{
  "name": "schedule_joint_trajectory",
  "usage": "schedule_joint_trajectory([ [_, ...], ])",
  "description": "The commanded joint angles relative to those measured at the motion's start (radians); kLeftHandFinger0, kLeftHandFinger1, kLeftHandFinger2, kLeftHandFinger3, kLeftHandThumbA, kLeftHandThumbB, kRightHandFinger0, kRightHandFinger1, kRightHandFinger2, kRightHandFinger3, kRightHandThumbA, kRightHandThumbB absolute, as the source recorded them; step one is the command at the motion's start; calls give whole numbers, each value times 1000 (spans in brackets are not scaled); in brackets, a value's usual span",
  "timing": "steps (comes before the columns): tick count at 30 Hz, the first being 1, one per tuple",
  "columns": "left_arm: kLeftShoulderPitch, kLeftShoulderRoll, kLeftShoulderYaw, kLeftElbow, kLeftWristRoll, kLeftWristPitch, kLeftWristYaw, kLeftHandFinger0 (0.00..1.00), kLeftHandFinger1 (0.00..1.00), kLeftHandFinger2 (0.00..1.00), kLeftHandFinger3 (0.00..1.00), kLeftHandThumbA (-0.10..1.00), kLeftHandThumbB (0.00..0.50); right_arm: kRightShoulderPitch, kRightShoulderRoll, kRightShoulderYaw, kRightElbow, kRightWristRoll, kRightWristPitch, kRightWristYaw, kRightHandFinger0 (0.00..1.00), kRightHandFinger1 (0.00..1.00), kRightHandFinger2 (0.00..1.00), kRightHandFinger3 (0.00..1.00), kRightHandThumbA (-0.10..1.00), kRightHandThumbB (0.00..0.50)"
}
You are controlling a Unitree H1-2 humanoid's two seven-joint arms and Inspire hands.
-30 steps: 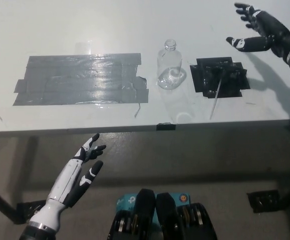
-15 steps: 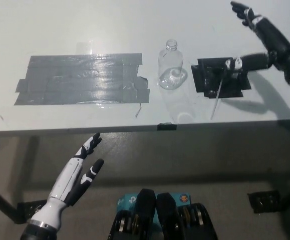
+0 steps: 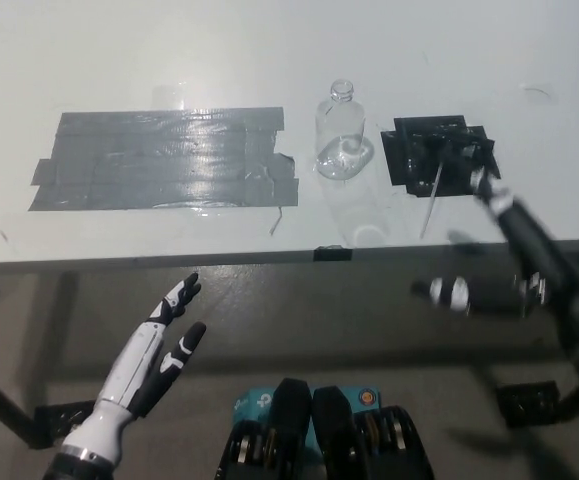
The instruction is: The robot grabs the black lid of the spray bottle on the desk and places it on the black area of the desk
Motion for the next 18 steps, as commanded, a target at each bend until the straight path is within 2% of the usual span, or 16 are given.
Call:
schedule_joint_trajectory([
  [1,29,-4,10,0,-30,-63,17,1000,1000,1000,1000,1000,136,70,52,12,8,80,-117,-38,1000,1000,1000,1000,1000,357],
  [3,37,-3,11,10,-28,-76,21,1000,1000,1000,1000,1000,126,96,77,5,109,99,-137,-37,1000,1000,1000,1000,1000,369],
  [5,46,-3,9,5,-23,-70,19,1000,1000,1000,1000,1000,127,107,83,-10,186,124,-152,-29,1000,1000,1000,1000,989,324],
  [6,46,-5,7,10,-23,-74,19,1000,1000,1000,1000,1000,128,108,82,-14,214,123,-165,-31,1000,1000,1000,1000,988,320],
  [9,54,-13,3,8,-14,-63,21,1000,1000,1000,1000,1000,136,121,73,-9,231,102,-149,-36,1000,1000,1000,1000,982,352],
  [12,61,-19,4,9,-20,-68,20,1000,1000,1000,1000,1000,117,130,62,8,230,72,-148,-39,1000,1000,1000,1000,983,352],
  [18,75,-21,6,3,-27,-72,16,1000,1000,1000,1000,1000,126,132,60,25,243,59,-142,-41,1000,1000,1000,1000,986,337],
])
